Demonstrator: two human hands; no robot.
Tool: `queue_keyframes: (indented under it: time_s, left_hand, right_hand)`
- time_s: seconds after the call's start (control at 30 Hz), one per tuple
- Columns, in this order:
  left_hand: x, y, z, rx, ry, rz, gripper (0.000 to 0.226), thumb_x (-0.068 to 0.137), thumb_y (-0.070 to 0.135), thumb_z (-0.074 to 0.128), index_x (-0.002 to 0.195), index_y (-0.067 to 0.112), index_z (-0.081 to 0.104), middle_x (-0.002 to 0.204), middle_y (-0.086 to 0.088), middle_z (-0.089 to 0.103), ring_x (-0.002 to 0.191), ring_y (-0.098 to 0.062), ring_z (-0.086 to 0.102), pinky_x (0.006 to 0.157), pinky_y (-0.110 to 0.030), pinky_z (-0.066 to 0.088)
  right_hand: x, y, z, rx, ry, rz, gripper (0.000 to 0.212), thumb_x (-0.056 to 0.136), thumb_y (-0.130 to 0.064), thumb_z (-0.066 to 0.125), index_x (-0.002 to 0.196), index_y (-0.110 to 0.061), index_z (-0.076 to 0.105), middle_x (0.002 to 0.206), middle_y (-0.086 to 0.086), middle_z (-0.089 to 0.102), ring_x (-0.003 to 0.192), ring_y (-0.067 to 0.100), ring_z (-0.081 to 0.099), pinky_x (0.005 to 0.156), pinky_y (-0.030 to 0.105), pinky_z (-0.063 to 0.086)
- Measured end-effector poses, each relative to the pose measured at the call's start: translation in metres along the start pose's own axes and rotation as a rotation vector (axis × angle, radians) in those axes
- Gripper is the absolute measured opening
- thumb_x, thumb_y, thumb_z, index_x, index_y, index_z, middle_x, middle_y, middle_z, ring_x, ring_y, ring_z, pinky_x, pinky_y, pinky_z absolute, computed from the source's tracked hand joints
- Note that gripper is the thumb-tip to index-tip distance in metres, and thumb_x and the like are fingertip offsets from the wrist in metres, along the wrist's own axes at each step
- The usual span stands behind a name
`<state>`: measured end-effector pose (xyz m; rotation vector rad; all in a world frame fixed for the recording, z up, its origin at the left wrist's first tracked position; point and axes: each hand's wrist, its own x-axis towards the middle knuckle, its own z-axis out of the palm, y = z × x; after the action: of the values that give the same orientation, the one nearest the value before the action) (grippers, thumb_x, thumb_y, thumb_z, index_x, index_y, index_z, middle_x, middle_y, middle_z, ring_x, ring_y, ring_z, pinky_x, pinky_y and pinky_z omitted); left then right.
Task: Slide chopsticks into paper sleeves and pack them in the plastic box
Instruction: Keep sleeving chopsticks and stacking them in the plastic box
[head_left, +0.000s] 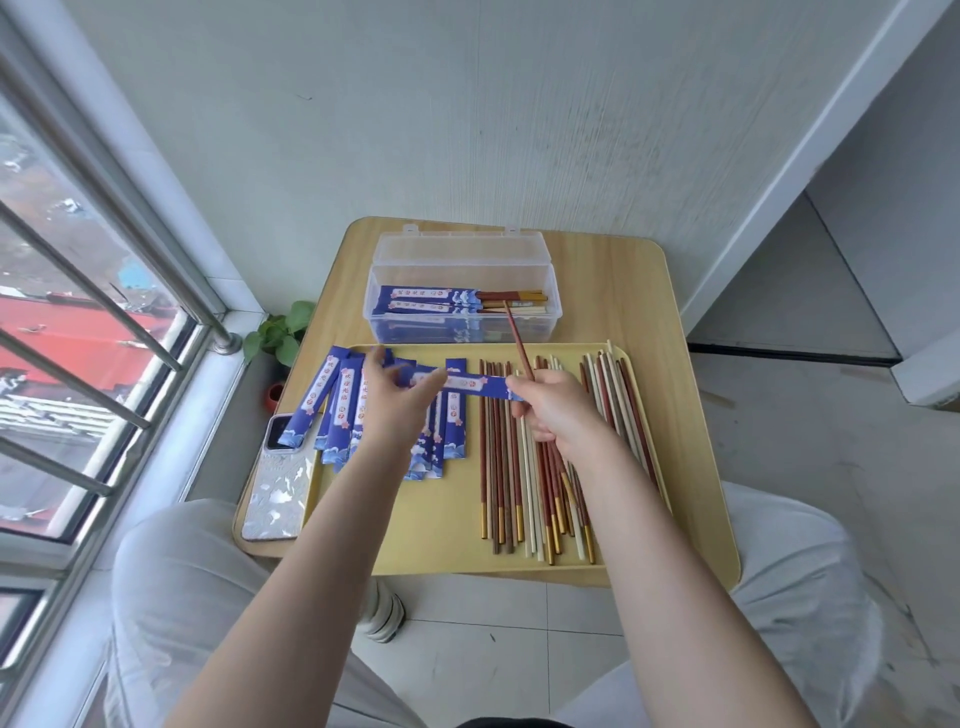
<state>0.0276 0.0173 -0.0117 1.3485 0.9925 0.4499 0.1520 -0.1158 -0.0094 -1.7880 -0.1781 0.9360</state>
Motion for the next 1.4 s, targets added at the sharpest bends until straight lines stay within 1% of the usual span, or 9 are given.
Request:
queue_keyframes:
  time_s: [0.1, 0.17, 0.27, 0.43, 0.57, 0.7, 0.97, 1.1, 1.4]
  left_hand:
    - [0.004, 0.004, -0.002, 0.629, 0.054, 0.584, 0.068, 0.090, 0.024, 0.073, 0.149, 0.017, 0.041, 0.145, -0.004, 0.047, 0.133, -0.021, 0.044, 0.108, -0.041, 0.039]
    - [0.008, 0.009, 0.002, 0.875, -0.151, 0.691, 0.053, 0.091, 0.033, 0.070, 0.139, 0.018, 0.055, 0.139, -0.002, 0.056, 0.129, -0.023, 0.049, 0.111, -0.050, 0.036]
    - [0.008, 0.010, 0.010, 1.039, -0.336, 0.619, 0.038, 0.092, 0.039, 0.067, 0.125, 0.021, 0.064, 0.111, 0.003, 0.066, 0.103, -0.019, 0.058, 0.096, -0.039, 0.045]
    - [0.005, 0.011, 0.011, 0.959, -0.341, 0.517, 0.021, 0.093, 0.035, 0.067, 0.103, 0.017, 0.071, 0.085, 0.000, 0.068, 0.077, -0.019, 0.060, 0.066, -0.030, 0.045]
    - [0.002, 0.011, -0.001, 0.506, -0.425, 0.138, 0.027, 0.103, 0.032, 0.053, 0.097, 0.012, 0.071, 0.080, -0.002, 0.070, 0.063, -0.008, 0.063, 0.067, -0.030, 0.053]
    - [0.010, 0.003, -0.018, 0.097, -0.535, -0.182, 0.037, 0.108, 0.029, 0.040, 0.107, 0.004, 0.068, 0.080, -0.013, 0.065, 0.063, -0.022, 0.058, 0.065, -0.035, 0.049]
    - [0.002, 0.010, -0.018, 0.419, -0.459, -0.129, 0.043, 0.097, 0.027, 0.030, 0.070, 0.004, 0.053, 0.057, -0.012, 0.054, 0.047, -0.021, 0.045, 0.067, -0.036, 0.039]
    - [0.000, 0.013, -0.010, 0.533, -0.435, -0.102, 0.038, 0.096, 0.022, 0.032, 0.069, 0.005, 0.051, 0.050, -0.006, 0.054, 0.043, -0.016, 0.044, 0.056, -0.029, 0.041]
    - [-0.007, 0.004, 0.007, 0.612, -0.522, -0.104, 0.028, 0.095, 0.020, 0.042, 0.075, 0.009, 0.058, 0.060, -0.004, 0.053, 0.048, -0.015, 0.042, 0.047, -0.026, 0.035]
  right_hand:
    - [-0.001, -0.005, -0.002, -0.029, -0.021, -0.012, 0.013, 0.101, -0.019, 0.056, 0.099, -0.008, 0.062, 0.070, 0.007, 0.057, 0.037, 0.008, 0.031, 0.040, 0.023, 0.023]
    - [-0.004, -0.009, 0.000, -0.035, -0.078, -0.034, 0.013, 0.101, -0.019, 0.056, 0.099, -0.007, 0.063, 0.068, 0.007, 0.056, 0.038, 0.008, 0.031, 0.039, 0.022, 0.023]
    - [-0.008, -0.012, 0.004, -0.069, -0.133, -0.064, 0.017, 0.102, -0.019, 0.056, 0.101, -0.004, 0.063, 0.066, 0.007, 0.055, 0.039, 0.008, 0.032, 0.039, 0.022, 0.023]
    - [-0.010, -0.007, 0.001, -0.086, -0.106, -0.078, 0.028, 0.102, -0.038, 0.054, 0.110, -0.012, 0.059, 0.067, 0.003, 0.054, 0.043, 0.007, 0.036, 0.042, 0.022, 0.027]
    - [-0.008, -0.007, -0.007, -0.322, -0.017, -0.202, 0.021, 0.105, -0.032, 0.042, 0.114, -0.022, 0.059, 0.074, -0.001, 0.055, 0.062, 0.012, 0.049, 0.061, 0.030, 0.039]
    - [-0.005, -0.008, -0.016, -0.499, 0.075, -0.330, 0.018, 0.103, -0.027, 0.049, 0.113, -0.025, 0.064, 0.091, -0.003, 0.063, 0.087, 0.021, 0.061, 0.079, 0.035, 0.048]
    - [0.003, -0.010, -0.024, -0.856, 0.166, -0.463, 0.017, 0.101, -0.028, 0.056, 0.106, -0.031, 0.072, 0.116, -0.004, 0.070, 0.120, 0.023, 0.055, 0.119, 0.052, 0.017]
    - [0.000, -0.012, -0.022, -0.951, 0.171, -0.463, 0.019, 0.102, -0.031, 0.055, 0.109, -0.032, 0.073, 0.117, -0.002, 0.068, 0.128, 0.023, 0.046, 0.121, 0.050, 0.000]
    - [-0.014, -0.017, -0.004, -1.022, 0.166, -0.524, 0.009, 0.095, -0.039, 0.065, 0.095, -0.036, 0.074, 0.103, -0.012, 0.067, 0.125, 0.020, 0.046, 0.118, 0.059, -0.003]
